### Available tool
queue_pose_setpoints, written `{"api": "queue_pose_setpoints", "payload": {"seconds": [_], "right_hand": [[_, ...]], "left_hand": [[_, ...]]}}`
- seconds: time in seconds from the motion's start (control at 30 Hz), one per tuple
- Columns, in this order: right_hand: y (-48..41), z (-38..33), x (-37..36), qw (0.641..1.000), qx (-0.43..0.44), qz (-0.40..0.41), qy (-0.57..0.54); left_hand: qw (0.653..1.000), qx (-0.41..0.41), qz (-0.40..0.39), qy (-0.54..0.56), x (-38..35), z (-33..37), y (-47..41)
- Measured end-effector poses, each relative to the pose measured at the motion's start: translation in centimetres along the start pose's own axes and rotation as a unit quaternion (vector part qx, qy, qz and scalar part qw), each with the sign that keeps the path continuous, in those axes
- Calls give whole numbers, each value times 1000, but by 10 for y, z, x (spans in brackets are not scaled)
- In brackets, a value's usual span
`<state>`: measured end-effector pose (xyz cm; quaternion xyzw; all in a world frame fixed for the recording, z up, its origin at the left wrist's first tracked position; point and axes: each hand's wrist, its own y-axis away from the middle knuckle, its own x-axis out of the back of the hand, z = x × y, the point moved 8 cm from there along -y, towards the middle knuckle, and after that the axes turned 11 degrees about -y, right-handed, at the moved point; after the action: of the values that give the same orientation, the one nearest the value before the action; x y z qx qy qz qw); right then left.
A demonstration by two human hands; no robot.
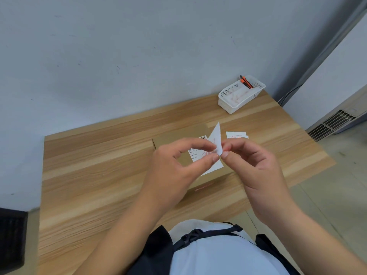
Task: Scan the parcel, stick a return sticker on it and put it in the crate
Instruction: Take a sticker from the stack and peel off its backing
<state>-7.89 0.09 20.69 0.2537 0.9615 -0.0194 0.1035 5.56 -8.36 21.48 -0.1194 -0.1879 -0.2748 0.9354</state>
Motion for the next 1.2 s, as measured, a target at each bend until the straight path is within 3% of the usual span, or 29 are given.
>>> {"api": "queue_pose_setpoints", "payload": {"seconds": [0.53,0.8,1.2], "right_hand": [[1,2,-2,1000,12,9,17],[2,-2,-3,993,64,-9,102],[2,2,4,995,51,20,84]], "left_hand": [[997,52,-15,62,-9,-10,4],[970,120,-42,206,-17,-23,4],[980,118,-11,161,-21,-27,2]]}}
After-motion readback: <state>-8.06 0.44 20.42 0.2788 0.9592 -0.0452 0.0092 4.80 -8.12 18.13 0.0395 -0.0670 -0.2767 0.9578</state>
